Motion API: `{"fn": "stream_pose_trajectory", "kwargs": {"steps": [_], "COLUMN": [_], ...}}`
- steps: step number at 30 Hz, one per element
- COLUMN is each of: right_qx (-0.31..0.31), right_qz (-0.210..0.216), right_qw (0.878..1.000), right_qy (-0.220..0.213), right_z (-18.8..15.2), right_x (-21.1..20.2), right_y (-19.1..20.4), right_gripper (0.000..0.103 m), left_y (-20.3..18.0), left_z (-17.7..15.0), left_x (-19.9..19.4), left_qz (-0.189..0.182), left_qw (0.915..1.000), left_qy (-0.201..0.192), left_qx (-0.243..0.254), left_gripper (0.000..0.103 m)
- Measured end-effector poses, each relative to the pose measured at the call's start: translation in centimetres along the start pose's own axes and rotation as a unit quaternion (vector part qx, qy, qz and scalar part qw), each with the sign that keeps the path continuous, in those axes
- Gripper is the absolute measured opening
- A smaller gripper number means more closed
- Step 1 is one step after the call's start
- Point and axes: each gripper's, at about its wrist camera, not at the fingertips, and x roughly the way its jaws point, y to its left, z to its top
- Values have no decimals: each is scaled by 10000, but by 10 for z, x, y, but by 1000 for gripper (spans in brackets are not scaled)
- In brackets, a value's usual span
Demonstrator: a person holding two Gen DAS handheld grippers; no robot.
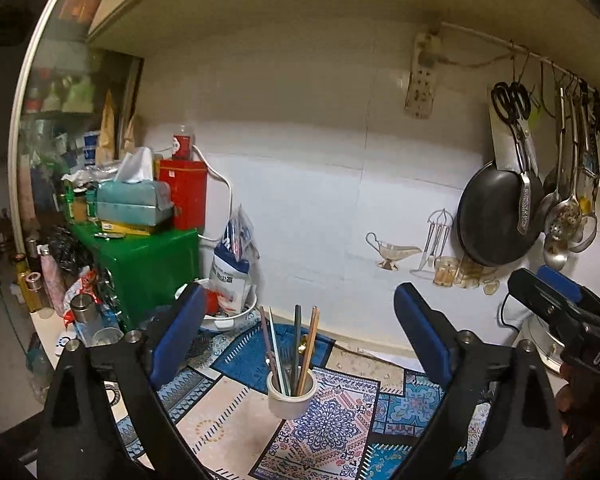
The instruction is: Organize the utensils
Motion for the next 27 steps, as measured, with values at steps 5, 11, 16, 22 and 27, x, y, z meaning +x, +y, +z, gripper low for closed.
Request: {"fn": "stream_pose_trajectory", "kwargs": {"steps": [5,11,16,22,27], "right_qx": [-155,-199,-207,-223,-230], "right_qz": [-150,-175,-148,-134,-140], "right_qw": [9997,9996,9997,9996,9996], "right_qy": [-77,-11,39,70,91], "right_z": [-1,-4,-5,-4,-5], "right_x": [-12,-14,-13,-11,-9], "right_y": [4,4,2,1,1], "right_gripper": [103,103,103,103,103], "left_y": [-6,-12,-11,-11,-10], "left_z": [-3,-5,-5,-4,-4], "left_x": [-12,-17,-16,-15,-13], "left_qz": [136,181,190,223,233], "left_qw": [9998,9996,9996,9996,9996], "left_qy": [-123,-169,-190,-178,-166], "left_qx": [54,135,131,81,70], "left_gripper": [101,102,102,102,102]}}
